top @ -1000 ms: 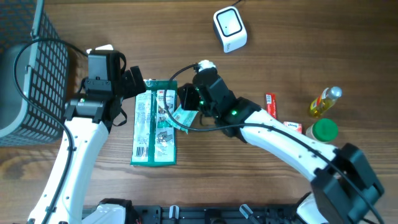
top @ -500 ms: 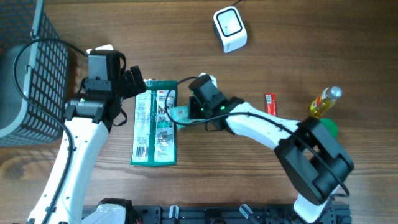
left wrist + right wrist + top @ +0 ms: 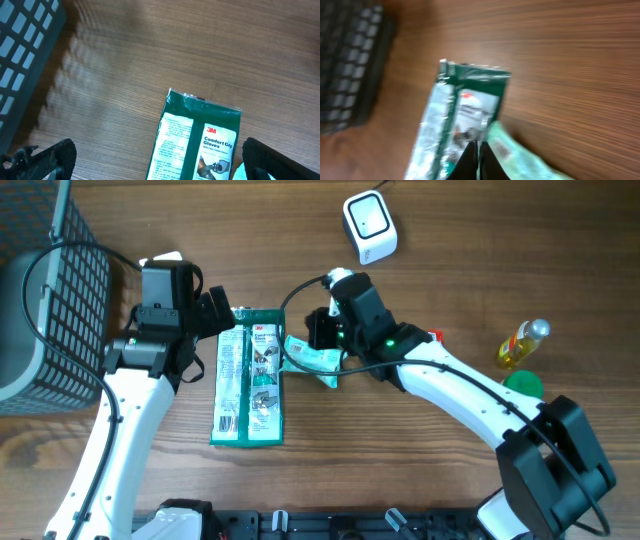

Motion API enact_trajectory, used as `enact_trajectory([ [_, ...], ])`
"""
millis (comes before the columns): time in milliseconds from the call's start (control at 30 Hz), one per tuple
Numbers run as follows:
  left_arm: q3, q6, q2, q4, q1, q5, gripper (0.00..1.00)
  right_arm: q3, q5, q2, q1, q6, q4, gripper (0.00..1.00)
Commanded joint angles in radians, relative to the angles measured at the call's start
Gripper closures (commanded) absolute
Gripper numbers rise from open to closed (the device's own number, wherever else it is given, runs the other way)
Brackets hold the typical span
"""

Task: Scan the item barcode
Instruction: 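Pull the light-green glove pack rightward out of the gloves bag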

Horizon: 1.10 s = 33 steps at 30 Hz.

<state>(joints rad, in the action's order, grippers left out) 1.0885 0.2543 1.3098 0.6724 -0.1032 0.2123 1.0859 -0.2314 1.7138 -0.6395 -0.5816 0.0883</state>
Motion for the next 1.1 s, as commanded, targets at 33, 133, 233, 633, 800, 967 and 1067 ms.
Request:
enact_trajectory([
  [33,0.011,0.016,-0.003,-0.003,0.004,0.006,0.0,0.0,-0.219,0.093,-0.002,0.002,-0.05,0.96],
  [133,0.011,0.016,-0.003,-0.003,0.004,0.006,0.0,0.0,-0.274,0.173,-0.002,-0.006,-0.069,0.96],
  [233,0.011,0.016,-0.003,-0.003,0.004,0.006,0.0,0.0,-0.311,0.261,-0.002,-0.005,-0.077,0.96],
  [633,0.011,0.016,-0.003,-0.003,0.004,0.006,0.0,0.001,-0.44,0.34,0.02,-0.012,-0.147,0.96],
  [800,0.011,0.016,-0.003,-0.003,0.004,0.006,0.0,0.001,-0.423,0.172,0.049,0.032,-0.154,0.96],
  [967,0.011,0.016,-0.003,-0.003,0.004,0.006,0.0,0.0,-0.318,0.166,0.048,0.029,-0.127,0.96],
  [1067,0.011,0.016,-0.003,-0.003,0.004,0.006,0.0,0.0,-0.266,0.211,0.044,0.027,-0.093,0.96],
])
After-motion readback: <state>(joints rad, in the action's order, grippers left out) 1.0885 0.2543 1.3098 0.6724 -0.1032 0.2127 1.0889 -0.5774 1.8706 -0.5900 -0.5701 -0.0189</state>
